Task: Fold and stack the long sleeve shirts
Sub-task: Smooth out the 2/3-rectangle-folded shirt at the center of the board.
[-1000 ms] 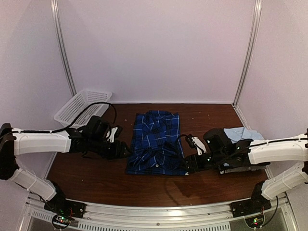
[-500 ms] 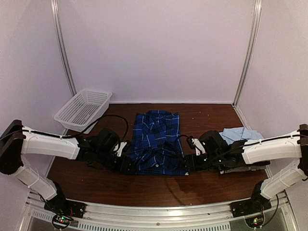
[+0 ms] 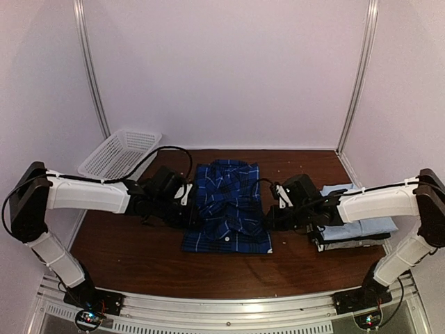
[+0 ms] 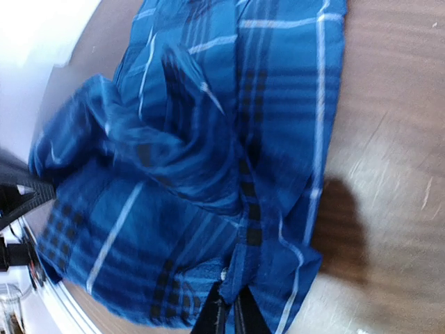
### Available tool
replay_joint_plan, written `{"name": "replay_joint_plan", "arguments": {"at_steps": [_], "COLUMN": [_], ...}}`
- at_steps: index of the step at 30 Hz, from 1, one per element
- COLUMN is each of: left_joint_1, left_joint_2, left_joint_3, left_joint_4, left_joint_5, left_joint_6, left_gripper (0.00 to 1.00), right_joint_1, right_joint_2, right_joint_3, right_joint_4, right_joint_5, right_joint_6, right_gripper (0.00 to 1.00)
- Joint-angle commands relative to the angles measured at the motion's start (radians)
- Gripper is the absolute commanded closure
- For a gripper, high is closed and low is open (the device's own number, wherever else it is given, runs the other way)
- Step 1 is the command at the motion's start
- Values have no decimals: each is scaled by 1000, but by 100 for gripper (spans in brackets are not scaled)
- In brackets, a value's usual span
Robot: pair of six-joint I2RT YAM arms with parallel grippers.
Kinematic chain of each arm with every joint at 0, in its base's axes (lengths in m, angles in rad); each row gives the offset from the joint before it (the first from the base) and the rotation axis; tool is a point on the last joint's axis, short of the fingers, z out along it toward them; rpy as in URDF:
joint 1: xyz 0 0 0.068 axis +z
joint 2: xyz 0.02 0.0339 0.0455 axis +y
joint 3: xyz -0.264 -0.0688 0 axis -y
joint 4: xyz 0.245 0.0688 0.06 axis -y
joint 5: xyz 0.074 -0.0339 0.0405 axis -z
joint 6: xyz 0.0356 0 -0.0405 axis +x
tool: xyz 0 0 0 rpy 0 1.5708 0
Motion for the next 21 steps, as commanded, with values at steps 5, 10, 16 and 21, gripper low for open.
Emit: {"name": "replay_joint_plan", "arguments": {"at_steps": [5, 10, 16, 21], "left_joint_1": [161, 237, 265, 278], "left_joint_2": [113, 197, 199, 145], "left_joint_3": [114, 204, 256, 235], "left_joint_4": [51, 62, 80, 73], "left_joint_5": [11, 54, 102, 90], "left_joint_6": [-18, -5, 0, 0], "left_gripper": [90, 67, 38, 36], "right_joint_1": [-162, -207, -218, -214], "right_joint_2": [143, 233, 215, 123], "right_joint_3": [147, 240, 288, 254], "right_joint_4": [33, 35, -8, -37], "right_joint_5": [16, 2, 17, 63], "right_joint_6": [-20, -43, -90, -129], "right_gripper": [88, 66, 43, 38]}}
